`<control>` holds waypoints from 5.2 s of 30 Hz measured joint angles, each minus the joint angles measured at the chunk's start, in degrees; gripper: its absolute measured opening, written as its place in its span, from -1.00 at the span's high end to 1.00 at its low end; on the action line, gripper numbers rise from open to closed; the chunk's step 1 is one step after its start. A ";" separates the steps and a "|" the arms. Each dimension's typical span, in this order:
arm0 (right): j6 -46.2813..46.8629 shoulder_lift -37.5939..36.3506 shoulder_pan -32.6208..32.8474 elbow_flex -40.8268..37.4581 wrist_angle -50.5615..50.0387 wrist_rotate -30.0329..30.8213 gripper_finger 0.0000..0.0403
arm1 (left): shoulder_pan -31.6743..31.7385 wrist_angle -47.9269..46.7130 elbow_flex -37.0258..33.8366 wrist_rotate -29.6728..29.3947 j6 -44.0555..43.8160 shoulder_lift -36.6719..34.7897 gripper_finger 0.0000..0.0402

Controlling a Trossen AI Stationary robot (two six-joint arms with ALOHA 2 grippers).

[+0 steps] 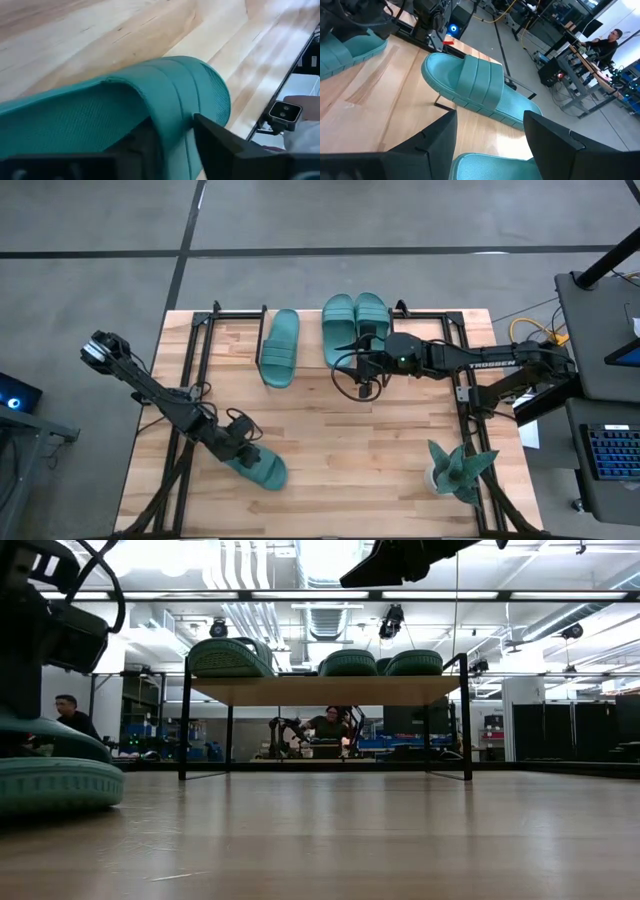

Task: Pick and place slides into the shelf
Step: Put the green slides on the shelf

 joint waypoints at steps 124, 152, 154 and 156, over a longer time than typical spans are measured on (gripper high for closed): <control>-36.92 28.53 31.08 19.89 7.23 40.53 0.84 | 1.81 12.01 11.44 -13.51 79.06 -31.24 0.12; -11.10 20.96 22.23 15.47 5.49 50.89 0.85 | 1.86 5.26 9.36 -33.70 98.49 -36.08 0.11; -8.44 20.96 22.23 15.47 5.44 50.88 0.85 | 1.88 3.94 9.36 -33.71 98.17 -37.20 0.11; -6.07 20.96 22.23 15.47 5.39 50.89 0.85 | 1.88 2.32 9.36 -33.70 96.87 -38.21 0.11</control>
